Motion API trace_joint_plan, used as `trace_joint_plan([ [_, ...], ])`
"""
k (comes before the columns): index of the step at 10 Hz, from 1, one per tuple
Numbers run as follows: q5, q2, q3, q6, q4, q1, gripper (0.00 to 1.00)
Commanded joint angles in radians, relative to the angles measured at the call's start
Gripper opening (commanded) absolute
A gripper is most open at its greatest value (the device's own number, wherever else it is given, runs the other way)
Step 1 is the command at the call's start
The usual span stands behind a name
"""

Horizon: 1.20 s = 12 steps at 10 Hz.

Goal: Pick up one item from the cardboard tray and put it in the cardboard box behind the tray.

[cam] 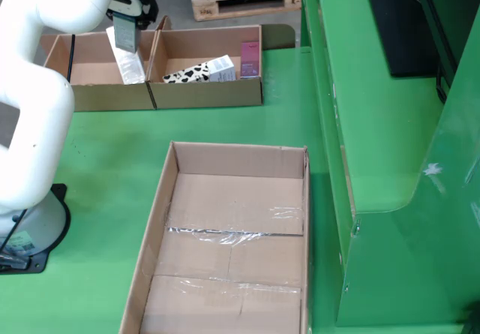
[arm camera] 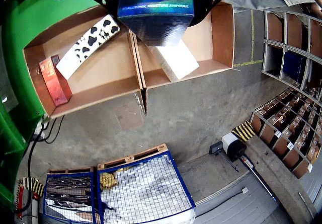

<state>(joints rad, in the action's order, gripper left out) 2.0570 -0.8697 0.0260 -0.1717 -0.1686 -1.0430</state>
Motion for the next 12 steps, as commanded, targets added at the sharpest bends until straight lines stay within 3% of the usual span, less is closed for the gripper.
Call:
trace_joint_plan([
  [1,0.041,0.158,0.287,-0.02,0.15,0.03,0.0],
  [3,0.055,0.169,0.333,-0.025,0.181,0.039,0.0],
  [4,0.092,0.185,0.452,-0.024,0.274,0.044,0.0],
  [12,0.128,0.135,0.468,-0.026,0.318,0.051,0.0],
])
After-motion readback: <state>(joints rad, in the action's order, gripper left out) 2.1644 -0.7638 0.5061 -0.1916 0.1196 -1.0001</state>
